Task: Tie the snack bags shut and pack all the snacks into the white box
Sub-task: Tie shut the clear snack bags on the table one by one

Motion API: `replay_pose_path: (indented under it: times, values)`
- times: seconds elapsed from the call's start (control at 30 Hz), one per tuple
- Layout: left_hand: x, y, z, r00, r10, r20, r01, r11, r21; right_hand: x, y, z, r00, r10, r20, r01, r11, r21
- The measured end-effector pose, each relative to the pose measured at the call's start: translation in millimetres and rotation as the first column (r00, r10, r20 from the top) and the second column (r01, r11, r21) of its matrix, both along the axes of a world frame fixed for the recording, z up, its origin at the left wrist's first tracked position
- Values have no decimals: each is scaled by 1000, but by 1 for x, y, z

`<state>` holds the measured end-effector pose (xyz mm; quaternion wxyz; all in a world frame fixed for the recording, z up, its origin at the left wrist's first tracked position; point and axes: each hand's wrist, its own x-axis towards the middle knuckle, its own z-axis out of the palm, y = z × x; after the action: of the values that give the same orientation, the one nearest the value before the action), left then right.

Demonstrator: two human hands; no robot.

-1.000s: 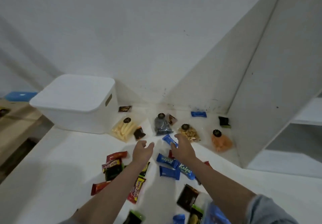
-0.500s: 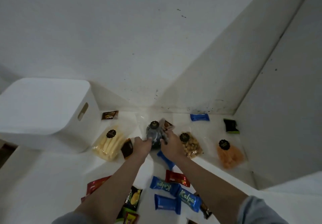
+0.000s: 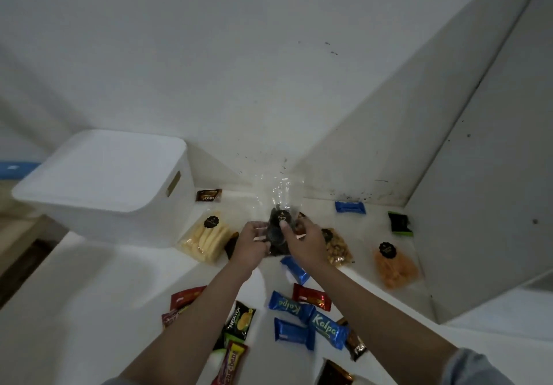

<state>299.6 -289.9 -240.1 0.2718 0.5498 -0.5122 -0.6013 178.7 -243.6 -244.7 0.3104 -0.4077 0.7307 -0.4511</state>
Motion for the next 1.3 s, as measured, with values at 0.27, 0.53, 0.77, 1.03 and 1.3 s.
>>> replay_pose_path:
  times: [0.27,0.53,0.77,1.03,1.3]
  values:
    - [40,54,65,973,-180,-143,169,982,-87,16,34,77,938,-186,294,244,953,-177]
    - [60,98,131,949,28,-315,-90,979,-185,43,108,109,905,-132,403,254,930,-265]
    - [72,130,152,929,63,-364,-188,929,-319,63,153,108,928,-42,371,165,938,-306]
    - [94,154,156,971,16,-237,-133,864,-486,71,165,135,996,-94,-4,81,877,-473]
    - [125,168,171,988,-46,-148,-47,821,-569,81,157,175,911,166,-377,-314,873,-374]
